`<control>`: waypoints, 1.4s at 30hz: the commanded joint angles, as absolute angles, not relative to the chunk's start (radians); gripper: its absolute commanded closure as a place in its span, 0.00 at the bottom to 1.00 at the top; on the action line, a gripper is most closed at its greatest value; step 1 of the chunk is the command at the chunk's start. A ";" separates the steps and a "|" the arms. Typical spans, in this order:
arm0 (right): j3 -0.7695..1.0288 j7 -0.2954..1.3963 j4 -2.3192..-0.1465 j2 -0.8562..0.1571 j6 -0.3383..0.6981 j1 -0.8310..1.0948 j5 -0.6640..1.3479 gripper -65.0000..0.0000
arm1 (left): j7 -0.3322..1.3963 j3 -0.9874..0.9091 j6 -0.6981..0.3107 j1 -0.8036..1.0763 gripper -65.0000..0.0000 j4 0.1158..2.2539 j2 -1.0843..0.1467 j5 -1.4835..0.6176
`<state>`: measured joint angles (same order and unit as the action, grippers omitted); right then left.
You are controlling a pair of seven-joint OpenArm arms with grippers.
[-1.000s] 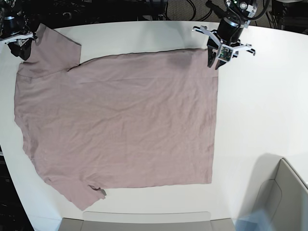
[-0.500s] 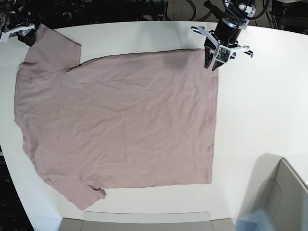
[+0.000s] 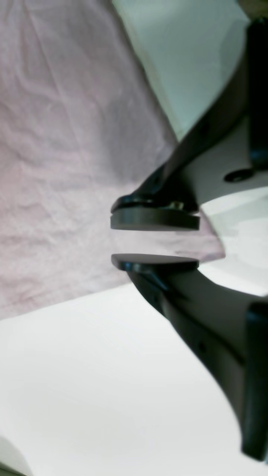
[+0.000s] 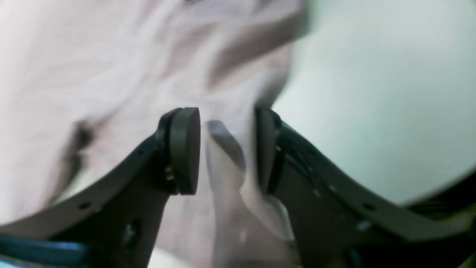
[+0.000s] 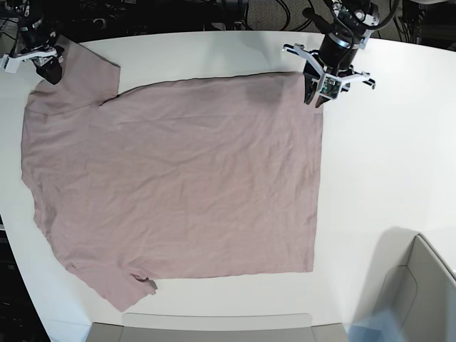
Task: Fold the T-shirt properly
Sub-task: 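Lower both grippers toward the shoulder corners of the pink T-shirt, then grasp the shirt's shoulder edge with both grippers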
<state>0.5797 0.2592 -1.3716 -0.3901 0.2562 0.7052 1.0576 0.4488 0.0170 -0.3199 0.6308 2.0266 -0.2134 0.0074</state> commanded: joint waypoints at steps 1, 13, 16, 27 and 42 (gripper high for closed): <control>0.570 0.354 -1.365 -0.389 0.236 0.733 1.055 0.62 | 0.432 0.012 -0.315 0.638 0.81 2.043 -0.216 0.001; 0.573 0.369 -1.362 -0.392 0.325 0.728 1.093 0.62 | 0.710 -0.259 -0.321 0.561 0.80 2.038 -0.151 -0.668; 0.573 0.369 -1.362 -0.394 0.326 0.728 1.093 0.62 | 0.829 -0.367 -0.315 0.496 0.78 2.009 -0.151 -0.779; 0.573 0.371 -1.363 -0.398 0.328 0.728 1.093 0.62 | 0.949 -0.404 -0.318 0.481 0.71 1.837 -0.151 -0.816; 0.568 0.375 -1.369 -0.398 0.328 0.728 1.093 0.62 | 0.947 -0.234 -0.323 0.476 0.71 1.647 -0.209 -0.814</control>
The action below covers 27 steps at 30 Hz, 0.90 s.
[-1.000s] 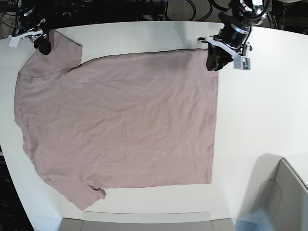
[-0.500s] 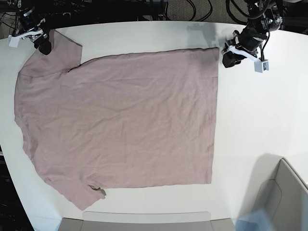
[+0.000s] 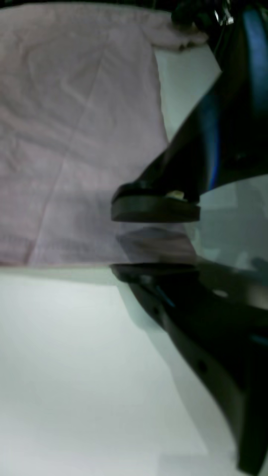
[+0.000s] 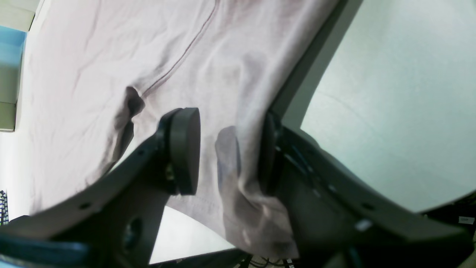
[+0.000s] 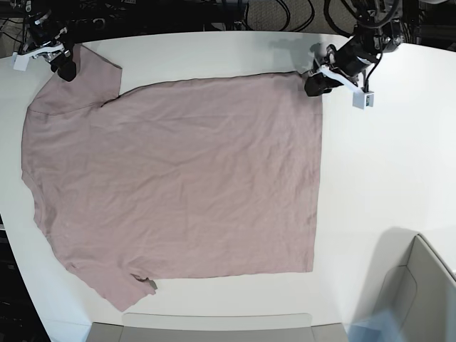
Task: Fold the T-shirt properly
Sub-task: 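Grasp the shirt's shoulder edge with both grippers, then lift the shoulder edge and fold it over toward the hem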
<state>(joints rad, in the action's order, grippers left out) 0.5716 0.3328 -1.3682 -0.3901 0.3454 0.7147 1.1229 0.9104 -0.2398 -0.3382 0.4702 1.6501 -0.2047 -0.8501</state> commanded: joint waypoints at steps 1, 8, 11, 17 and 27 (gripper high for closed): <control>0.568 0.375 -1.369 -0.398 0.328 0.728 1.093 0.62 | 0.947 -0.220 -0.323 0.467 0.71 1.636 -0.208 -0.812; 0.572 0.375 -1.435 -0.395 0.328 0.733 1.092 0.97 | 0.947 -0.183 -0.318 0.433 1.00 1.623 -0.209 -0.809; 0.572 0.375 -1.443 -0.398 0.328 0.736 1.090 1.00 | 0.949 -0.219 -0.318 0.440 1.00 1.627 -0.214 -0.809; 0.633 0.375 -1.567 -0.343 0.328 0.805 0.972 1.00 | 0.951 -0.389 -0.323 0.518 1.00 1.667 -0.216 -0.811; 0.673 0.375 -1.776 -0.280 0.325 0.940 0.906 1.00 | 0.949 -0.461 -0.323 0.615 1.00 1.759 -0.252 -0.809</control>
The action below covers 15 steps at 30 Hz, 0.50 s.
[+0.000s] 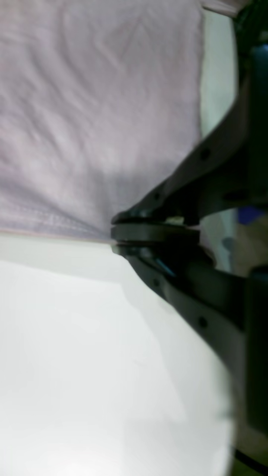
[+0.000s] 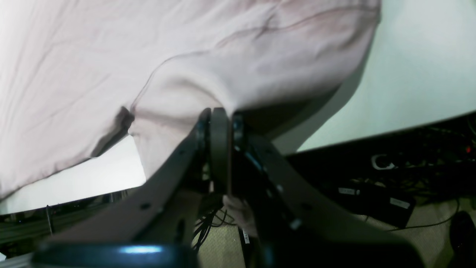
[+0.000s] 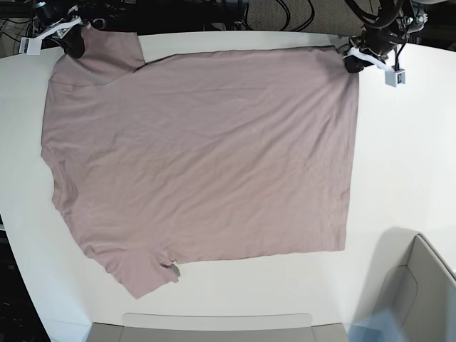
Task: Fold the T-shirt properly
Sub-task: 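Lift the shoulder edge and fold it over toward the hem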
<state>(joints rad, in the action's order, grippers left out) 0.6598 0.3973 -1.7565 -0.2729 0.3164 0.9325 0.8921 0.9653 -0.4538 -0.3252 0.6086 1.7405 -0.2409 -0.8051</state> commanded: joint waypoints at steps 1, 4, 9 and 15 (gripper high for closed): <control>0.690 0.375 -1.781 -0.275 0.325 0.938 0.906 1.00 | 0.949 -0.461 -0.323 0.615 1.00 1.774 -0.252 -0.809; 0.707 0.377 -1.793 -0.275 0.321 0.906 0.901 1.00 | 0.961 -0.460 -0.318 0.608 1.00 1.839 -0.252 -0.809; 0.708 0.377 -1.794 -0.300 0.320 0.865 0.901 1.00 | 0.961 -0.458 -0.315 0.578 1.00 1.879 -0.249 -0.809; 0.705 0.378 -1.793 -0.306 0.320 0.800 0.898 1.00 | 0.963 -0.456 -0.206 0.507 1.00 1.883 -0.248 -0.809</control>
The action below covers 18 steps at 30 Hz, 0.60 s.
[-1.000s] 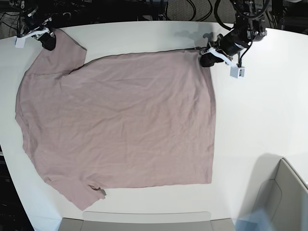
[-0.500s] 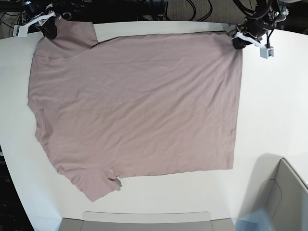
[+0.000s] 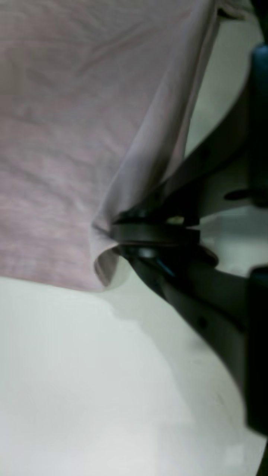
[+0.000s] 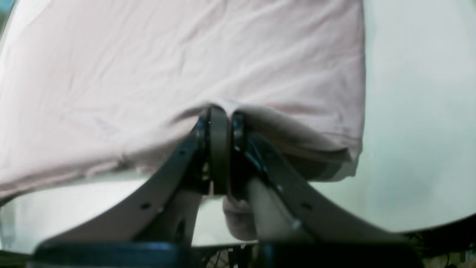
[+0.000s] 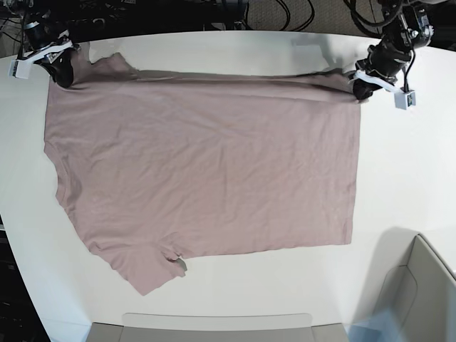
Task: Fold the T-shirt properly
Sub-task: 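Lift the shoulder edge and fold it over toward the hem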
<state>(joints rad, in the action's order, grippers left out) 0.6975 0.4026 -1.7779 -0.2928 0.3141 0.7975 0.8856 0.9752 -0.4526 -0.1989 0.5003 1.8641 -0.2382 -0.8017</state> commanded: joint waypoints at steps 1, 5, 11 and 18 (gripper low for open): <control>0.705 0.384 -1.791 -0.306 0.320 0.786 0.891 1.00 | 0.963 -0.453 -0.186 0.499 1.00 1.883 -0.248 -0.809; 0.705 0.527 -1.793 -0.306 0.320 0.657 0.773 1.00 | 0.966 -0.450 -0.168 0.420 1.00 1.877 -0.248 -0.809; 0.702 0.657 -1.790 -0.297 0.320 0.472 0.630 1.00 | 1.020 -0.450 -0.166 0.306 1.00 1.822 -0.252 -0.808; 0.679 0.759 -1.773 -0.300 0.325 0.283 0.492 1.00 | 1.023 -0.424 -0.166 0.177 1.00 1.675 -0.254 -0.808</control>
